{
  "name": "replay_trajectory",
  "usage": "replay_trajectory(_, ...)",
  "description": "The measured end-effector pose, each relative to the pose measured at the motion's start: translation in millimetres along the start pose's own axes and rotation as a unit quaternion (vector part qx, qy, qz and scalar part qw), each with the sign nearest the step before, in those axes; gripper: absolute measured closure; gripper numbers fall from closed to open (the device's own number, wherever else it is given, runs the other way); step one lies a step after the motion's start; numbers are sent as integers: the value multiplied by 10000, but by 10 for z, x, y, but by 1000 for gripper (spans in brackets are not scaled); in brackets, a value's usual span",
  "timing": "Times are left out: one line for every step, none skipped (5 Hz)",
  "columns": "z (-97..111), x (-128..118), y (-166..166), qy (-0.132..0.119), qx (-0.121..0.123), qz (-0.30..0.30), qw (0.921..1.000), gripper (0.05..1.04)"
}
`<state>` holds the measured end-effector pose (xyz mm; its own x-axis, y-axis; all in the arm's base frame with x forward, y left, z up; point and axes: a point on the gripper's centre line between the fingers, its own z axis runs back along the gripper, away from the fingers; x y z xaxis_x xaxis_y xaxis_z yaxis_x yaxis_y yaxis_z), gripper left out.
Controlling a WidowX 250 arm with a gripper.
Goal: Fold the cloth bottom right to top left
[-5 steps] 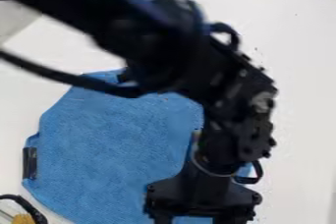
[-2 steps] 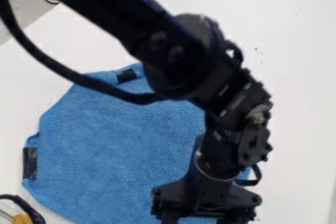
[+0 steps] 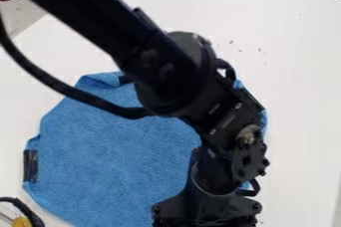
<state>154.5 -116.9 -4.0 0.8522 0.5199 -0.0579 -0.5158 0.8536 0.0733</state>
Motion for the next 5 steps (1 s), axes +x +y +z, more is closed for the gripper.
replay_trajectory(-12,7,-16,-29,-97,26,9999,133)
replay_trajectory(-26,61,-19,-13,-160,0,9999,371)
replay_trajectory(-25,96,-45,-18,-177,-55,9998,597)
replay_trajectory(-8,135,-27,-32,-102,-91,9999,757)
replay_trajectory(2,191,44,-66,124,-167,9998,887)
